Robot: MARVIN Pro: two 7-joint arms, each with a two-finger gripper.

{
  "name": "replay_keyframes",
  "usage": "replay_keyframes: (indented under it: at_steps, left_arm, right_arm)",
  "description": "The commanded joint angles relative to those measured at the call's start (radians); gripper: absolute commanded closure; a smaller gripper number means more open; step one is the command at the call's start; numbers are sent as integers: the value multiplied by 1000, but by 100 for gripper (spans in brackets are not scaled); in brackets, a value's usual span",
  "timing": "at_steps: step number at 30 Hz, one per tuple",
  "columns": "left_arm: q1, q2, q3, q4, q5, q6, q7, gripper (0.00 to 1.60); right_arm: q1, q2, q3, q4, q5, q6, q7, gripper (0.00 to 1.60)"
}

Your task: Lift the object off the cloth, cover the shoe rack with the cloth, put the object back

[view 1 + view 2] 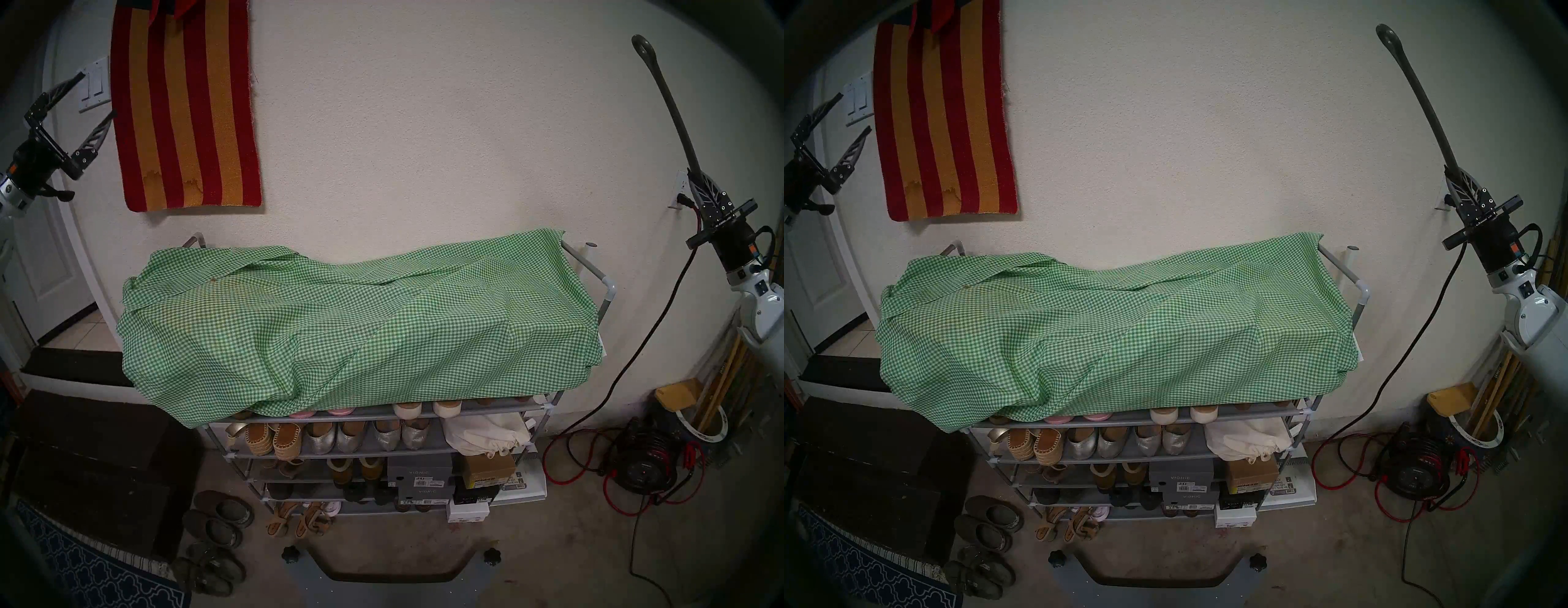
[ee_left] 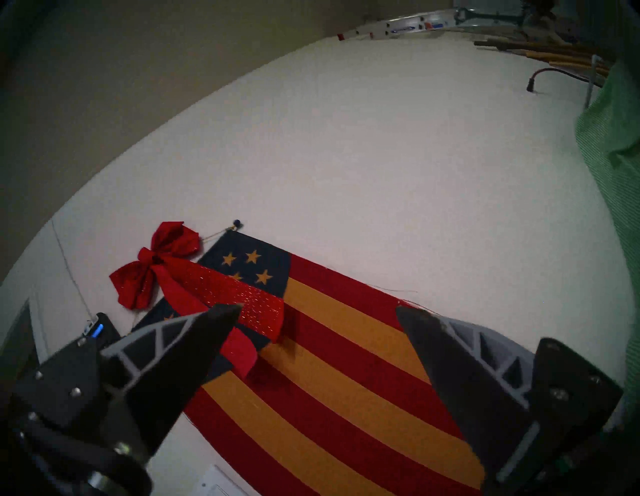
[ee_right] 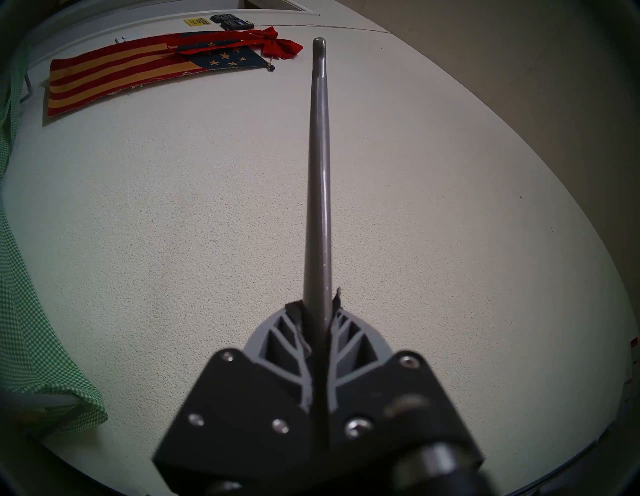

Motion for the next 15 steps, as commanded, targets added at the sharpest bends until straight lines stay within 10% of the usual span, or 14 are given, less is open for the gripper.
replay_keyframes:
  at_steps: [1, 15]
  left_arm:
    - [-19, -1, -30, -15, -84, 9, 25, 0]
    - [-23, -1, -54, -44, -238, 20, 61, 0]
  right_arm:
    - [-1, 4, 6, 0, -2, 1, -7, 160]
    - [-8, 4, 11, -2, -13, 1, -17, 160]
